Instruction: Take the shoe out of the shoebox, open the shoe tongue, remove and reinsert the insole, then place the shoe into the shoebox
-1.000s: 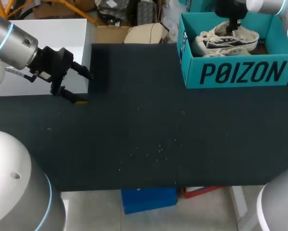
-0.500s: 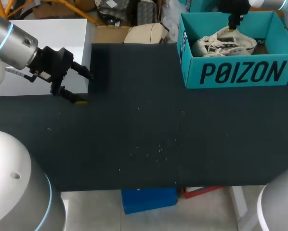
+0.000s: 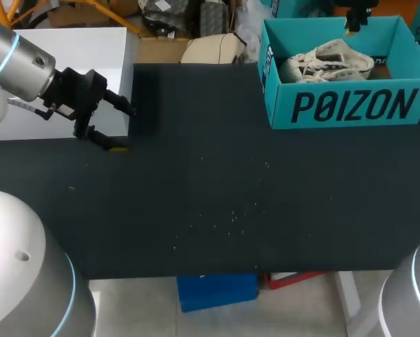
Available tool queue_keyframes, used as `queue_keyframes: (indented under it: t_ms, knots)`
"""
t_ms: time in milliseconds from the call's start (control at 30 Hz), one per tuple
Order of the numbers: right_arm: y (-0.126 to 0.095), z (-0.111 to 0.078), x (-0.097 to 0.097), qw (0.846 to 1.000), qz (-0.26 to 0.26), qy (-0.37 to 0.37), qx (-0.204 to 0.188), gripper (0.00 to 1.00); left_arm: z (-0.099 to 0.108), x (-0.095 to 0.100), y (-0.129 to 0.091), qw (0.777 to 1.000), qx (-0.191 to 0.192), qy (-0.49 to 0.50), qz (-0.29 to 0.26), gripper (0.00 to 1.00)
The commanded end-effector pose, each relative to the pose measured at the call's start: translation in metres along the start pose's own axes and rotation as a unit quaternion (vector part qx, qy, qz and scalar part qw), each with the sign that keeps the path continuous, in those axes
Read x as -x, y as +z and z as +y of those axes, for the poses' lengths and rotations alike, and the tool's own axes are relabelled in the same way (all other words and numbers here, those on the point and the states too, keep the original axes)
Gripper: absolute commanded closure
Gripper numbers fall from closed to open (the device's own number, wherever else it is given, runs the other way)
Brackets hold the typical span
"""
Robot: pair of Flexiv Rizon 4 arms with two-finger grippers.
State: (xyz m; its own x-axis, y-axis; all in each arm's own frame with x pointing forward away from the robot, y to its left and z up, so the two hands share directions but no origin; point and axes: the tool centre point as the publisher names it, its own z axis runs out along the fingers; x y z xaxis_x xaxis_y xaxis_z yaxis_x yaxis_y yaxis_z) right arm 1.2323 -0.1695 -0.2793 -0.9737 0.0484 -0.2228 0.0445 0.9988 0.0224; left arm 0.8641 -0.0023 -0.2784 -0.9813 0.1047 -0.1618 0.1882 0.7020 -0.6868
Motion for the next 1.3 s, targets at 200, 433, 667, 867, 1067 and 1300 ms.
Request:
queue_keyframes:
  t_ms: [200,433,667,867,1067,1300]
  knots:
    - [-0.089,0.025,-0.111,0.998,-0.054,0.015,-0.012,0.76,0.001,-0.001,0.001,1.0,0.0,0.001,-0.002,0.0]
    - [-0.113,0.062,-0.176,0.998,-0.055,0.033,-0.026,0.76,0.001,-0.001,0.001,1.0,0.0,0.001,-0.002,0.0]
    - [-0.117,0.091,-0.239,0.998,-0.034,0.054,-0.026,0.64,0.001,-0.001,0.001,1.0,0.0,0.001,-0.002,0.0]
    - [-0.117,0.108,-0.279,0.996,-0.005,0.082,-0.017,0.0,0.001,-0.001,0.001,1.0,0.0,0.001,-0.002,0.0]
    - [-0.101,0.12,-0.32,0.99,0.052,0.131,0.023,0.0,0.001,-0.001,0.001,1.0,0.0,0.001,-0.002,0.0]
    - [-0.092,0.128,-0.342,0.988,0.058,0.126,0.068,0.0,0.001,-0.001,0.001,1.0,0.0,0.001,-0.002,0.0]
